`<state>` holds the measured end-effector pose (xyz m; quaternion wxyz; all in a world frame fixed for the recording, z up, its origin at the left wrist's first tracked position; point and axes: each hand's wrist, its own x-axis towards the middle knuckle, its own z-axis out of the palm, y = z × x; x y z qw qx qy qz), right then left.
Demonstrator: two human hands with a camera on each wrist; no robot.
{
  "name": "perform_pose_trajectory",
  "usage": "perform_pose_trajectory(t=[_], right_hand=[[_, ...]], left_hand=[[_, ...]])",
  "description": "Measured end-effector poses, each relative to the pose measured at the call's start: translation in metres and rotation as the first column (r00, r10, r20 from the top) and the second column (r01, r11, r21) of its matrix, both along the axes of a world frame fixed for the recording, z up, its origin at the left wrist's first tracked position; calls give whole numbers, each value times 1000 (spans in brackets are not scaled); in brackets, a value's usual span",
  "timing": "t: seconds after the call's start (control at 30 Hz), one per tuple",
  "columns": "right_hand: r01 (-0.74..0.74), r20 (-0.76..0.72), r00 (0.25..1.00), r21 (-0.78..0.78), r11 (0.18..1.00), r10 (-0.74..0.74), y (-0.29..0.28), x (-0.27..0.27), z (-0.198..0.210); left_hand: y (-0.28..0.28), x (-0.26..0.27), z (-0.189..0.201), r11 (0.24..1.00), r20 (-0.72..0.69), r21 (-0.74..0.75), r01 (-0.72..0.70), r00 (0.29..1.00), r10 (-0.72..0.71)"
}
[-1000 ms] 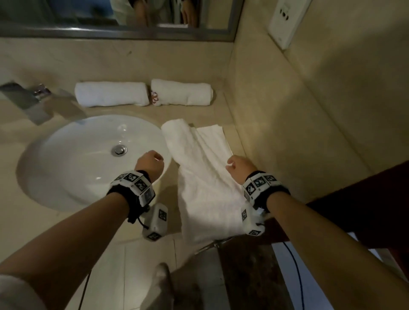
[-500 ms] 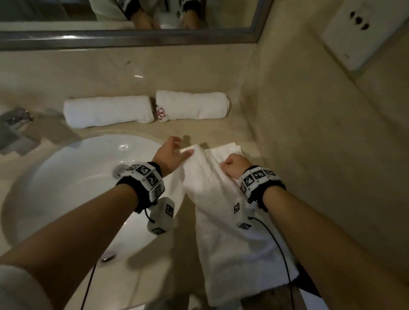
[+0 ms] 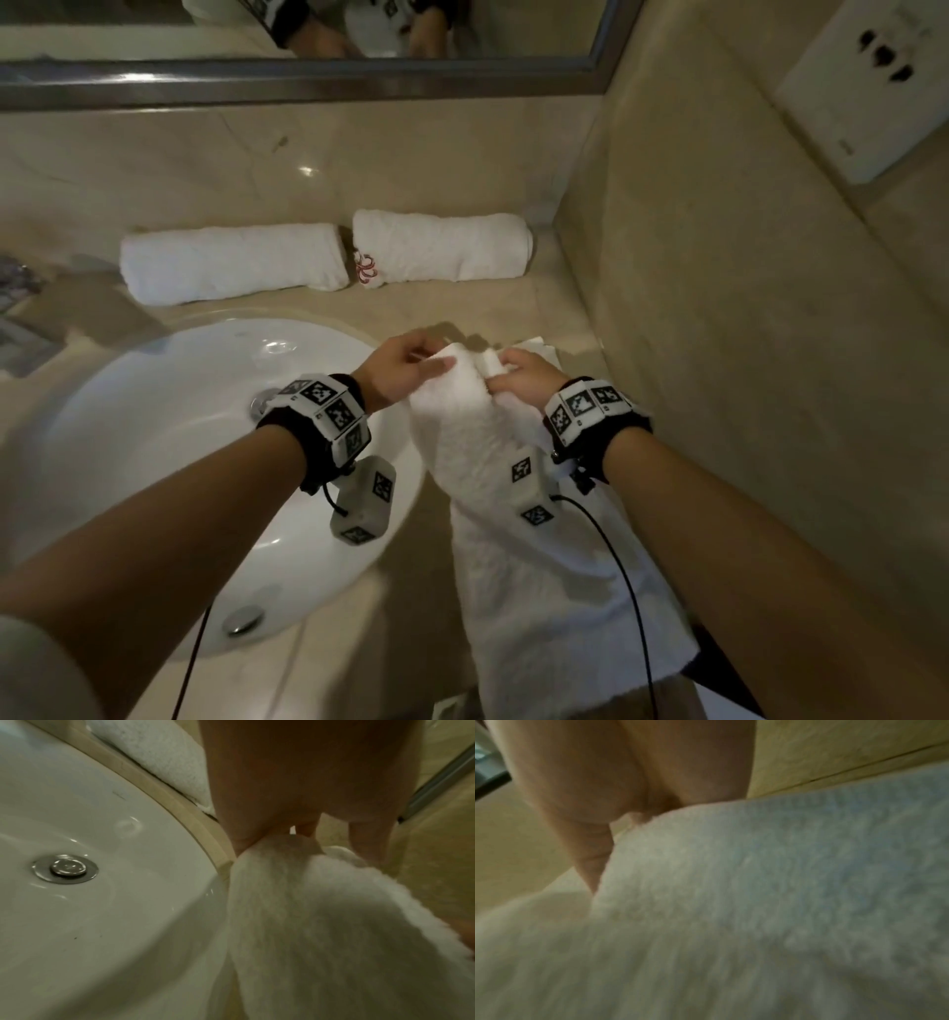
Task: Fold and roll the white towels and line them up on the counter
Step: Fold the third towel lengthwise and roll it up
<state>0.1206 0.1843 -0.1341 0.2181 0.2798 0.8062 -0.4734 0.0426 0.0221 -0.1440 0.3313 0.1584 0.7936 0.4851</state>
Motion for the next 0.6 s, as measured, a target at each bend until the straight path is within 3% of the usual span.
perform_pose_trajectory(t=[0.13, 0.23, 0.37, 0.47, 0.6], right_hand=[[208, -112, 965, -220, 953, -236, 18, 8, 16], [223, -156, 952, -240, 945, -265, 35, 18, 30], [234, -159, 952, -177, 956, -263, 56, 27, 37], [313, -182, 928, -89, 945, -325, 65, 29, 34], [290, -198, 939, 12, 957, -282, 63, 29, 22]], left_hand=[[11, -5, 7, 999, -46, 31, -27, 999, 29], [29, 1, 13, 988, -19, -28, 155, 988, -155], [47, 6, 15, 853, -151, -302, 426, 862, -485], [45, 3, 19, 804, -105, -386, 452, 845, -525], [32, -8, 21, 763, -37, -403, 506, 824, -566]])
